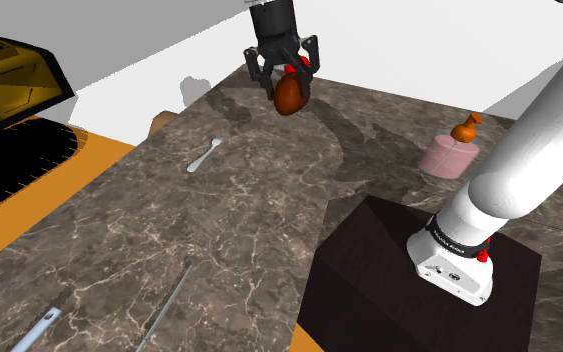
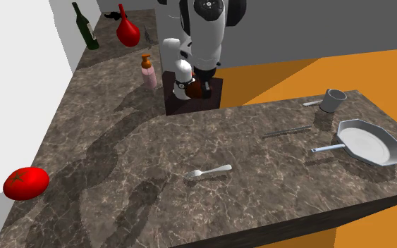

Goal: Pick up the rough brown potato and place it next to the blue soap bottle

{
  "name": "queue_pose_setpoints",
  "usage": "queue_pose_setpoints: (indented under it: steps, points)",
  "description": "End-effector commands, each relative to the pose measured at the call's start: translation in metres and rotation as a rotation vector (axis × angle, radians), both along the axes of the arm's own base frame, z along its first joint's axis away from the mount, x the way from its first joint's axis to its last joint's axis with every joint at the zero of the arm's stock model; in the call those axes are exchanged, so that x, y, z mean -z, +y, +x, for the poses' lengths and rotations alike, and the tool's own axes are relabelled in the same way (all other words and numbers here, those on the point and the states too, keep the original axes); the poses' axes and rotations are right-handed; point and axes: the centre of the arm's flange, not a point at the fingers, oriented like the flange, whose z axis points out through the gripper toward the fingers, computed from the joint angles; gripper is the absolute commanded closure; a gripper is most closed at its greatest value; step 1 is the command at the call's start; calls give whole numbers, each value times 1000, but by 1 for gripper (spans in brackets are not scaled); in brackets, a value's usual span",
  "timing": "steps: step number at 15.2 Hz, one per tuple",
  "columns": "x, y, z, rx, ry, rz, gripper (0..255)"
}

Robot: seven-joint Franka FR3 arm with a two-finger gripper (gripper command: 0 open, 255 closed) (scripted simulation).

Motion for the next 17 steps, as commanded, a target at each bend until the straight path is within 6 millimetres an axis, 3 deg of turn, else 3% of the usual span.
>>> queue_pose_setpoints:
  steps: [1, 8, 17]
  points:
    - [-10, 0, 0, 0, 0, 0, 255]
    - [-46, 0, 0, 0, 0, 0, 255]
    - [-46, -114, -33, 0, 0, 0, 255]
